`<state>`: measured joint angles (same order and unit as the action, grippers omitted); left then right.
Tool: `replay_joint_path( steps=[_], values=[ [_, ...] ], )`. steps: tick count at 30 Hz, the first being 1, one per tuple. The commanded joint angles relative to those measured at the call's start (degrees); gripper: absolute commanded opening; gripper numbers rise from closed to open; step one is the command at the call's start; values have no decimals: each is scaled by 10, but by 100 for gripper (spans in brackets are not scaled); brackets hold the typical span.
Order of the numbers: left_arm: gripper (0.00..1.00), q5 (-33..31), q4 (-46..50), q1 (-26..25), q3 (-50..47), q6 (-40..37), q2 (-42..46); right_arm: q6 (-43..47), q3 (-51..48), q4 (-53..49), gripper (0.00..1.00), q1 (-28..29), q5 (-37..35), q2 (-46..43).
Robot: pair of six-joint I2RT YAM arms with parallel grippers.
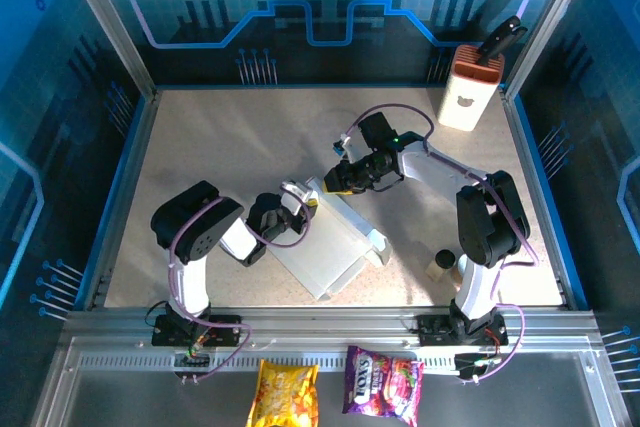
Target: Fold the paper box
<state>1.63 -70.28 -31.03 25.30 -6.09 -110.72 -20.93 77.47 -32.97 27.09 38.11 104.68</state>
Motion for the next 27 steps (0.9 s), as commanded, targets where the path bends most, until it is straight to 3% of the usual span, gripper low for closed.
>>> replay_joint_path(
  steps=[1, 5, 12, 15, 16, 27],
  values=[
    [17, -7, -8, -4, 4, 0, -14, 8, -8, -29, 36, 9, -10, -6],
    [0, -8, 3, -7, 9, -8, -16, 7, -7, -28, 36, 8, -10, -8],
    [0, -12, -26, -8, 0, -9, -16, 7, -11, -28, 36, 9, -12, -11],
    [20, -20, -58, -8, -16, -8, -2, 6, -12, -29, 36, 8, -14, -14],
    [23, -20, -62, -8, -19, -8, 6, 6, -12, -29, 37, 7, -14, -15],
    [28, -12, -90, -6, -37, 8, 74, 4, -14, -25, 37, 6, -11, -22]
  ],
)
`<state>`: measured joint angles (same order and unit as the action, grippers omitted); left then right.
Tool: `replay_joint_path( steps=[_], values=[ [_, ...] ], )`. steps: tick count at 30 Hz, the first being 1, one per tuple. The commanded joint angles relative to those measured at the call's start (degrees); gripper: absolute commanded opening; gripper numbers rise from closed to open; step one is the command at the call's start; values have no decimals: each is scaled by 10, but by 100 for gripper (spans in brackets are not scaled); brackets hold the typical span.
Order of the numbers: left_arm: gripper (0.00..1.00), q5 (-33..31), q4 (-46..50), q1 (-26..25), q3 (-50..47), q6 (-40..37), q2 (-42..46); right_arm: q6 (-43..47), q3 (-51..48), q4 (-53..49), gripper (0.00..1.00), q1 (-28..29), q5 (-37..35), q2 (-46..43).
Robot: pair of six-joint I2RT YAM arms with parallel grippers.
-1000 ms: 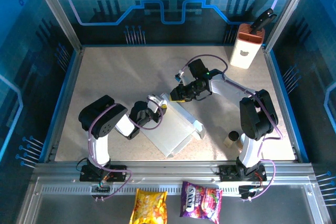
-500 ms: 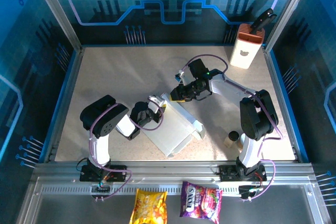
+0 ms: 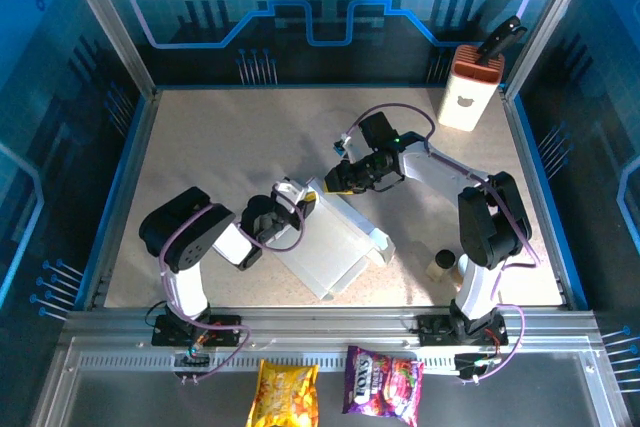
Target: Fold the paper box
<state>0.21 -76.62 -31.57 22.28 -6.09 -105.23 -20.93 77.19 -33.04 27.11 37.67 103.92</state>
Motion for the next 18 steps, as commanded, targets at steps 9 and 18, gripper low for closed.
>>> replay_joint_path(
  steps=[9, 18],
  values=[
    [28, 4, -38, -1, -8, 17, 44, 2, -14, -21, 36, 7, 9, -11],
    [27, 18, -38, 0, 0, 17, 42, 0, -22, -13, 34, 8, 11, -8]
  ],
)
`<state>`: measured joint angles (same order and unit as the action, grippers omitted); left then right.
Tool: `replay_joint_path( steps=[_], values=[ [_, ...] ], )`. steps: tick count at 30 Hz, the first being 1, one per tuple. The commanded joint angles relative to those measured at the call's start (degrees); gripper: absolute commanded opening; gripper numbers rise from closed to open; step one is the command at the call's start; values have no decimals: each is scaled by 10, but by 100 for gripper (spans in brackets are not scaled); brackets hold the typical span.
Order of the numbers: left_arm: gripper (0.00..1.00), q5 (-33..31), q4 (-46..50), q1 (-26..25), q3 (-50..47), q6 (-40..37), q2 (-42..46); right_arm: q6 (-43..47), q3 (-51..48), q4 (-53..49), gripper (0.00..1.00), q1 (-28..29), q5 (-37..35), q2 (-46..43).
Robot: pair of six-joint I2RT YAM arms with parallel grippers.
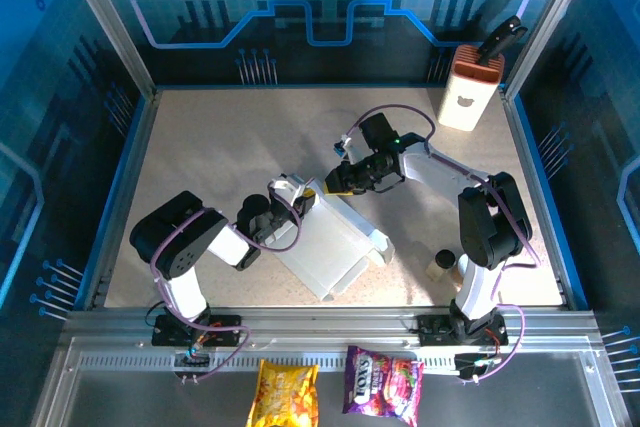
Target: Fold the paper box
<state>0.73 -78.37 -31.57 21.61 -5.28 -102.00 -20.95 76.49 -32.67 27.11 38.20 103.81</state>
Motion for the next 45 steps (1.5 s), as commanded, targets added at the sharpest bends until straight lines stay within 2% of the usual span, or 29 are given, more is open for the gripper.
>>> replay_joint_path(
  steps=[1, 8, 17, 18, 25, 29, 31, 34, 38, 41, 45],
  values=[
    [27, 15, -20, -1, 6, 8, 11, 1, -15, -16, 34, 8, 6, -7],
    [26, 27, -20, -2, 2, 6, 24, -1, -15, -12, 35, 7, 9, -4],
    [0, -6, -20, -10, 2, -9, 21, -11, -17, -2, 35, 10, 22, -4],
    [0, -16, -19, -13, 1, -12, 21, -10, -18, -1, 36, 11, 25, -4],
    [0, -132, -20, -39, 1, -56, 22, -10, -19, 0, 38, 18, 39, -4],
    [0, -244, -16, -59, 10, -85, 15, -11, -17, 0, 41, 19, 36, -6],
    [0, -264, -20, -60, 10, -84, 12, -11, -14, -4, 43, 19, 27, -7],
    [0, -285, -20, -60, 13, -81, 10, -18, -9, -11, 51, 14, -27, -22],
    [0, -345, -20, -60, 19, -80, 9, -50, -16, 3, 65, -15, -94, -69],
    [0, -395, -20, -60, 28, -83, 2, -66, -29, 11, 70, -43, -121, -105],
    [0, -450, -20, -60, 46, -84, -10, -66, -42, 8, 71, -67, -136, -137]
  ],
)
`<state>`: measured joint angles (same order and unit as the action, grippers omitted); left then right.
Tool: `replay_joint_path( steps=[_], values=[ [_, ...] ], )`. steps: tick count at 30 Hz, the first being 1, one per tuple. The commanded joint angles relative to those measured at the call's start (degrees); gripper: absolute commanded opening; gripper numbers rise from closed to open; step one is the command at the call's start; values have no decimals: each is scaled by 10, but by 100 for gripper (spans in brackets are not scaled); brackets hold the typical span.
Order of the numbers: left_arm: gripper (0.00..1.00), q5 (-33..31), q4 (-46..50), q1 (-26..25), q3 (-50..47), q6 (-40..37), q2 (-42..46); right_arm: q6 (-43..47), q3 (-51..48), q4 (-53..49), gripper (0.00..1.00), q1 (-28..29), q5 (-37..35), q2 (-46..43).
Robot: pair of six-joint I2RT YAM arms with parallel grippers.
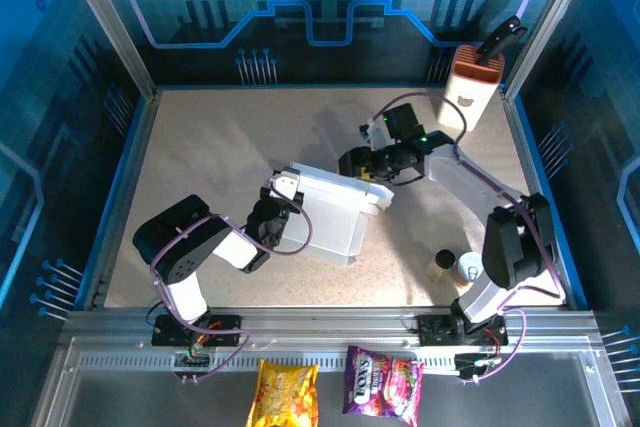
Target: Fold the paper box
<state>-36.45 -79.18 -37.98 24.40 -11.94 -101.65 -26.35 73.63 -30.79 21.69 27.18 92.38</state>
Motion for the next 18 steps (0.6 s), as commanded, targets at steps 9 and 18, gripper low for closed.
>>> replay_joint_path(
  steps=[9, 18],
  values=[
    [0, -129, 23, 5, 41, 62, -12, -14, -36, -2, 71, -21, -14, -35],
    [26, -114, 60, 4, -3, 147, 42, -21, -45, 8, 71, -21, -11, -38]
  ],
)
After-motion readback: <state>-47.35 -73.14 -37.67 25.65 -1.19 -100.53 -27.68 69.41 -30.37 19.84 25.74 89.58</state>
